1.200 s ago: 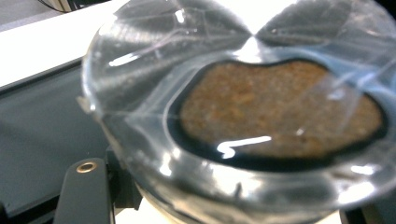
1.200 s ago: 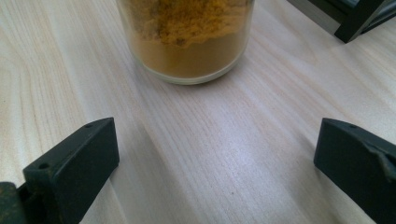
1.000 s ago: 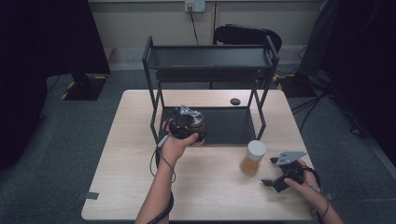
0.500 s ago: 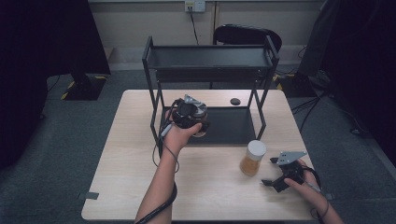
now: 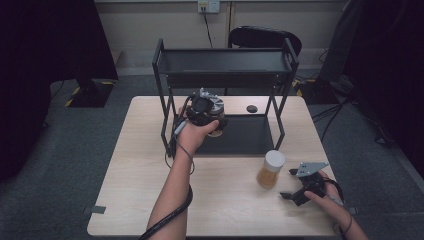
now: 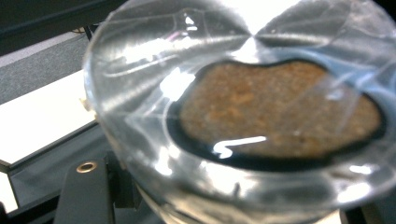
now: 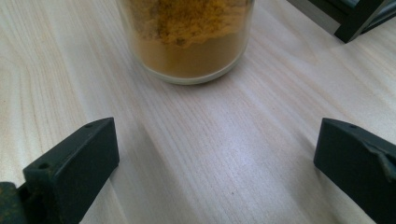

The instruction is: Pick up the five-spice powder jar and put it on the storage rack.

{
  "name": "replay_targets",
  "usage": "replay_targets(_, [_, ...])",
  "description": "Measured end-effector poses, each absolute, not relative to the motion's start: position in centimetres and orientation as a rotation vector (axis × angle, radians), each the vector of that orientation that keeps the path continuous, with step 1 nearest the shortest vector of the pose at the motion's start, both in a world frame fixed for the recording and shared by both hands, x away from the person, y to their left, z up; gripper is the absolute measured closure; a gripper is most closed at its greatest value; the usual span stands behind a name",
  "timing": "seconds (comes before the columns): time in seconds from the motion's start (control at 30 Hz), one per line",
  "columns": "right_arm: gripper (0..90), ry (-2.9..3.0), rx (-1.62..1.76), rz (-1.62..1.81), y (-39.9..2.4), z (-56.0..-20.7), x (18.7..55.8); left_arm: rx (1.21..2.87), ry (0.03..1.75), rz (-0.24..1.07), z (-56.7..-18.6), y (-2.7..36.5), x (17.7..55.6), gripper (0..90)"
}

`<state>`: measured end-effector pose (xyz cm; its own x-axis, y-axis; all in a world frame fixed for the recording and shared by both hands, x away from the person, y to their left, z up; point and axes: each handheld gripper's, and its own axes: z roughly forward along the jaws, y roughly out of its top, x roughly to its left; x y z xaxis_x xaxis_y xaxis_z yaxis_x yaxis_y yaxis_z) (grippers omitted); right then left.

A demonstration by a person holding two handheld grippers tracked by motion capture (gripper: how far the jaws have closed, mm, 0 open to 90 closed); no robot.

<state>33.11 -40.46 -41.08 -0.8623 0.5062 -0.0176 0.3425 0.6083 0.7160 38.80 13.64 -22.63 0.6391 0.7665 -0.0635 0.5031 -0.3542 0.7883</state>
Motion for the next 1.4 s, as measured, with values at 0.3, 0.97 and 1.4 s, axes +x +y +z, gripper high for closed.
replay_targets(0.3, [0.0, 2.616, 0.701, 1.096, -40.5, -41.1, 33.1, 2.032, 0.984, 0.419, -21.0, 13.2, 39.2, 31.6])
replay_targets(0.97, [0.0, 2.617, 0.701, 1.096, -40.5, -41.1, 33.1, 2.020, 0.997, 0.463, -17.5, 12.9, 39.5, 31.6])
replay_targets(1.4, [0.0, 2.617, 0.701, 1.096, -40.5, -41.1, 33.1, 2.021, 0.997, 0.482, -14.7, 12.9, 39.7, 31.6])
